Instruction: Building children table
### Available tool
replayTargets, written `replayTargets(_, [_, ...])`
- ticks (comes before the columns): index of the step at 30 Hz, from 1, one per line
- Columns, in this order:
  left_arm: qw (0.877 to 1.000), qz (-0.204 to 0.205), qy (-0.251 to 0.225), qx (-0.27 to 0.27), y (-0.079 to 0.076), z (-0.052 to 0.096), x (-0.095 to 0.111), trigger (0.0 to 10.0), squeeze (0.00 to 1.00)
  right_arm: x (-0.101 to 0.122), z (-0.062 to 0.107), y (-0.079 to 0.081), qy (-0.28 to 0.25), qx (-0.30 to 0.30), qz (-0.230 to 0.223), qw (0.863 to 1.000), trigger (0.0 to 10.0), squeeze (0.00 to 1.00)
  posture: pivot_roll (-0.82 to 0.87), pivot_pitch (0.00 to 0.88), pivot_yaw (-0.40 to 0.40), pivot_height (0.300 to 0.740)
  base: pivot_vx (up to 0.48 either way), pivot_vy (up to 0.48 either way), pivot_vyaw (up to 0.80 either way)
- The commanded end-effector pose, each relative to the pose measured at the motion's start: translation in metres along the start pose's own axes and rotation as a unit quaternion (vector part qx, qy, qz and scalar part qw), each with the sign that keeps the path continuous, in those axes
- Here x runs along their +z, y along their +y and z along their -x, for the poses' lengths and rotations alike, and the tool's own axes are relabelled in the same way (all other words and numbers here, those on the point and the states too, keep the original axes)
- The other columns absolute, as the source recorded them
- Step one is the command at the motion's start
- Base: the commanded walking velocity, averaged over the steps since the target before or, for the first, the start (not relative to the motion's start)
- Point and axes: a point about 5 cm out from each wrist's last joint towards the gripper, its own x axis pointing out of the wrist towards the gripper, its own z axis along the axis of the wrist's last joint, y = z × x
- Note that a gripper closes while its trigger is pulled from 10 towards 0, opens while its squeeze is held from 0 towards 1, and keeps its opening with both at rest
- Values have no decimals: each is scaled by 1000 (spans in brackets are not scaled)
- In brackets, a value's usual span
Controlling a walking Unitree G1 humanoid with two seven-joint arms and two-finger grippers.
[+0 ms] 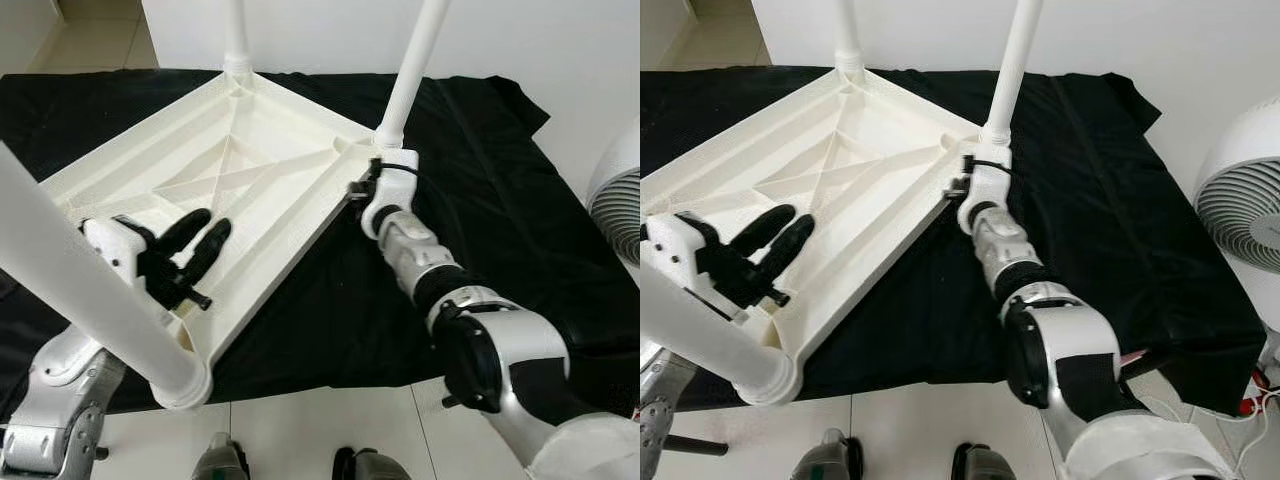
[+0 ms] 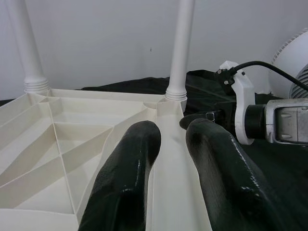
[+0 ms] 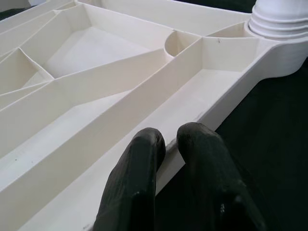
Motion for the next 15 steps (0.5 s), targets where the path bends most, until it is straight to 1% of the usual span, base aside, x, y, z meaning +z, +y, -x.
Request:
replayTargets(1, [999, 11, 0, -36, -10, -4, 5, 10000, 0, -4, 0, 5, 8, 15, 9, 1000, 10000, 0, 121, 241, -16, 740, 0, 0, 0])
replayTargets(4, [999, 12, 0, -40, -12, -6, 7, 10000, 0, -3, 0, 6, 6, 19, 10, 1000, 10000, 0, 121, 251, -15, 740, 0, 0, 0])
replayTargets(5, [999, 14, 3, -48, -13, -8, 10, 10000, 0, -4, 0, 8, 6, 24, 14, 1000, 10000, 0, 121, 275, -13, 740, 0, 0, 0])
replayTargets(6, [998, 18, 4, -55, -14, -11, 12, 10000, 0, -4, -1, 11, 7, 30, 9, 999, 10000, 0, 122, 287, -11, 740, 0, 0, 0])
replayTargets(8, [998, 18, 4, -55, -14, -11, 12, 10000, 0, -4, -1, 11, 7, 30, 9, 999, 10000, 0, 122, 287, -11, 740, 0, 0, 0])
replayTargets(9, [998, 22, 6, -63, -16, -13, 14, 10000, 0, -4, -1, 15, 8, 41, 6, 999, 10000, 0, 122, 294, -12, 740, 0, 0, 0])
replayTargets(10, [998, 22, 6, -63, -16, -13, 14, 10000, 0, -4, -1, 15, 8, 41, 6, 999, 10000, 0, 122, 294, -12, 740, 0, 0, 0])
replayTargets(11, [997, 24, 10, -70, -17, -14, 15, 10000, 0, -5, -2, 19, 12, 53, -1, 999, 10000, 0, 122, 299, -9, 740, 0, 0, 0])
replayTargets(13, [997, 24, 10, -70, -17, -14, 15, 10000, 0, -5, -2, 19, 12, 53, -1, 999, 10000, 0, 122, 299, -9, 740, 0, 0, 0])
replayTargets(14, [997, 31, 11, -74, -20, -14, 17, 10000, 0, -5, -2, 26, 17, 75, -17, 997, 10000, 0, 122, 307, -4, 740, 0, 0, 0])
replayTargets(15, [997, 31, 11, -74, -20, -14, 17, 10000, 0, -5, -2, 26, 17, 75, -17, 997, 10000, 0, 122, 307, -4, 740, 0, 0, 0])
